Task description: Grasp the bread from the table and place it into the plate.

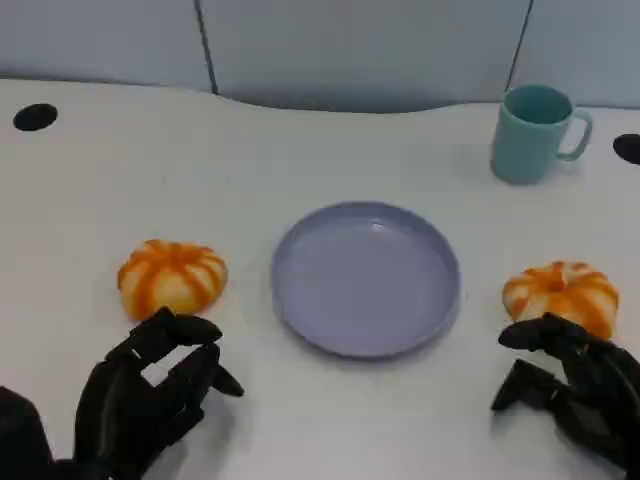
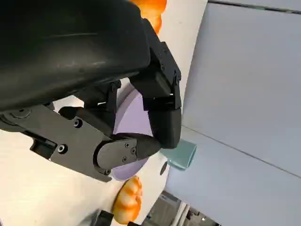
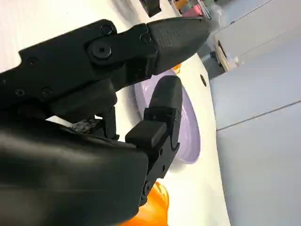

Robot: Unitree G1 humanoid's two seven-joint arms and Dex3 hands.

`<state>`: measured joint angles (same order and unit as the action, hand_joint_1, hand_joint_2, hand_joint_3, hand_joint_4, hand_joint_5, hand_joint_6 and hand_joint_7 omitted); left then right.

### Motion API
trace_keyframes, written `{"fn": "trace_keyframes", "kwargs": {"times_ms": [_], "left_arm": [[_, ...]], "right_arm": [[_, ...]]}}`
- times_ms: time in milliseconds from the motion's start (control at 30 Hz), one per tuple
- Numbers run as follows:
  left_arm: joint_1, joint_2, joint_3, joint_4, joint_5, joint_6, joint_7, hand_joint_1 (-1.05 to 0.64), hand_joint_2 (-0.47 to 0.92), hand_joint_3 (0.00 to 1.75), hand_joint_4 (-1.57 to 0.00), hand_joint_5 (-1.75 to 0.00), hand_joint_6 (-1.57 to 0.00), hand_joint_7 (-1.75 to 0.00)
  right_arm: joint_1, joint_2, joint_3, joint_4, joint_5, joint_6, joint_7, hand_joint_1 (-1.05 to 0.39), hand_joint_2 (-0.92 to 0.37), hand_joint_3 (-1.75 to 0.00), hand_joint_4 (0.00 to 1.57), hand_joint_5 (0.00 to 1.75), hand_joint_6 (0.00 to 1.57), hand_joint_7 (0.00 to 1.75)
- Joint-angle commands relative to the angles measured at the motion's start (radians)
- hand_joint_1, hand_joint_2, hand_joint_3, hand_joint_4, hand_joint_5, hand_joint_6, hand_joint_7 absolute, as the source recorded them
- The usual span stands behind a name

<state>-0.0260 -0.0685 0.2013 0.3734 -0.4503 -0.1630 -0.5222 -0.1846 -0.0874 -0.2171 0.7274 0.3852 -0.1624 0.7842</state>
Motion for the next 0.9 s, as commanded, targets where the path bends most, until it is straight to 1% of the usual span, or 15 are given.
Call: {"fn": "trace_keyframes", "kwargs": {"times_ms": [33,333,467,900], "left_arm": [[0.01,0.011,0.005,-0.013,-0.001,0.003,0.007,-0.28,0.65,0.69,-0.71,-1.53,-0.73,-1.13],[0.01,0.008,0.006,-0.014,-0.003,0.003,0.01,-0.28,0.65,0.68,-0.71,-1.53,-0.73,-1.13],[0.009,0.012,0.005,-0.007,0.004,-0.006,0.006,-0.28,0.67,0.66,-0.7,-1.51,-0.72,-1.12],[0.009,0.012,0.006,-0.007,0.004,-0.006,0.006,-0.28,0.7,0.61,-0.7,-1.51,-0.71,-1.13]], "right_arm": [[0.011,-0.009,-0.002,-0.006,-0.002,0.004,-0.007,-0.5,-0.92,-0.16,0.63,1.41,0.66,0.97],[0.011,-0.011,-0.001,-0.003,-0.004,-0.003,-0.003,-0.5,-0.92,-0.17,0.63,1.41,0.66,0.97],[0.014,-0.008,-0.002,-0.013,0.001,0.013,-0.008,-0.49,-0.92,-0.17,0.62,1.42,0.65,0.97],[0.015,-0.007,-0.003,-0.017,0.0,0.017,-0.009,-0.48,-0.92,-0.17,0.62,1.42,0.65,0.98]]}}
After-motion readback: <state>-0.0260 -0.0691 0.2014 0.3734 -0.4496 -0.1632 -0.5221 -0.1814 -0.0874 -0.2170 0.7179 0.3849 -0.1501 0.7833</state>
